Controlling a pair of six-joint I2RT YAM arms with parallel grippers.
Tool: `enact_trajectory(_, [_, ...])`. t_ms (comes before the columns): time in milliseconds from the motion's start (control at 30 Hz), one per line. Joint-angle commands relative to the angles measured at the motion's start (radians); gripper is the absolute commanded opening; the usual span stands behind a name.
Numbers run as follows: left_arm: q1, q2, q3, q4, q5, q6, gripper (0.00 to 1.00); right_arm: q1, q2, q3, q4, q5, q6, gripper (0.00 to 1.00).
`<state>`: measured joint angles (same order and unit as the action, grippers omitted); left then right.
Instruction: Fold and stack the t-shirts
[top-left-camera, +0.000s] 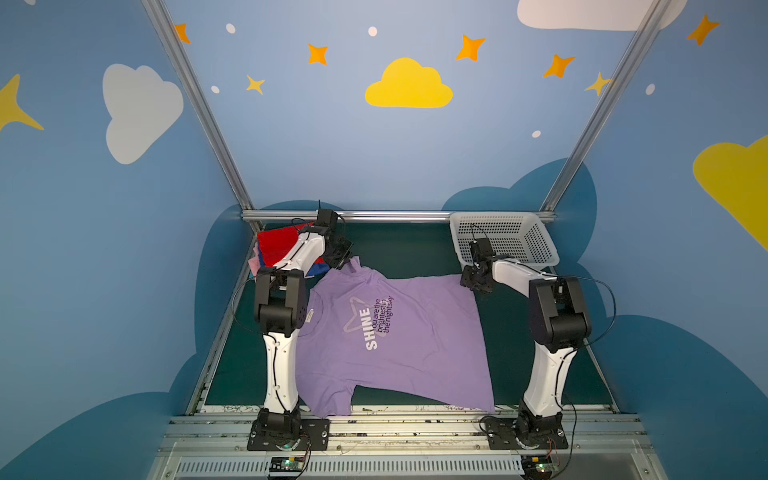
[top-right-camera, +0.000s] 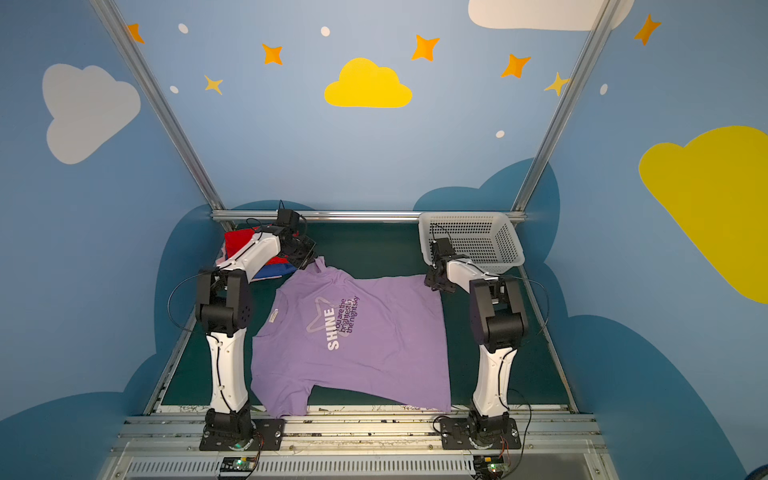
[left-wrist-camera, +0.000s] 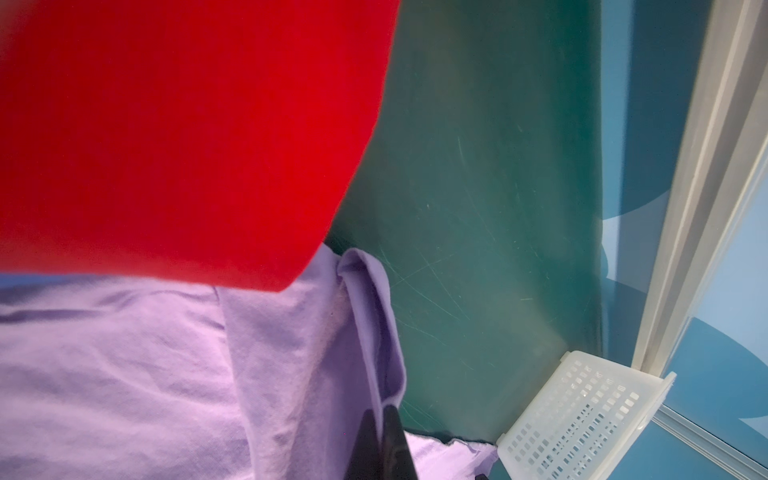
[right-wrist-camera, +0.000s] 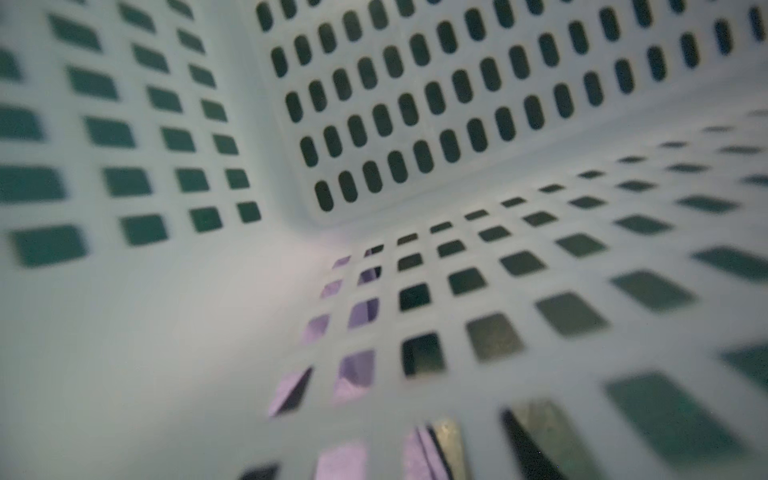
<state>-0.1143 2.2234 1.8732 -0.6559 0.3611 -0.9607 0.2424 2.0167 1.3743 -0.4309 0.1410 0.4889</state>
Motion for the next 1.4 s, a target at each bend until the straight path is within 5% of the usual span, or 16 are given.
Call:
enact_trajectory(0, [-0.002, -0.043, -0.021, -0.007, -0.007, 0.011, 0.04, 0.021, 0.027, 0.024, -0.018, -0.004, 0.011, 0.36])
enact_trajectory(167, [0.001, -0.053, -0.028, -0.010, -0.007, 0.012, 0.04, 0.043, 0.040, 0.007, -0.032, -0.011, 0.041, 0.34])
enact_trajectory(267, [0.001, -0.060, -0.028, -0.011, -0.005, 0.015, 0.04, 0.043, 0.006, -0.037, -0.012, -0.017, 0.053, 0.22])
enact_trajectory(667, [0.001, -0.110, -0.074, 0.001, -0.004, 0.010, 0.04, -0.006, -0.214, -0.115, -0.033, 0.038, 0.040, 0.30])
enact_trajectory(867, [0.003, -0.121, -0.074, -0.005, -0.005, 0.017, 0.04, 0.127, -0.257, 0.000, -0.079, 0.053, -0.043, 0.28])
enact_trajectory(1167, [0.003, -0.131, -0.077, -0.017, -0.003, 0.028, 0.04, 0.198, 0.057, 0.378, -0.169, 0.027, -0.091, 0.27])
enact_trajectory(1367, [0.004, -0.131, -0.085, -0.016, 0.004, 0.036, 0.04, 0.191, 0.254, 0.624, -0.308, 0.150, -0.123, 0.29])
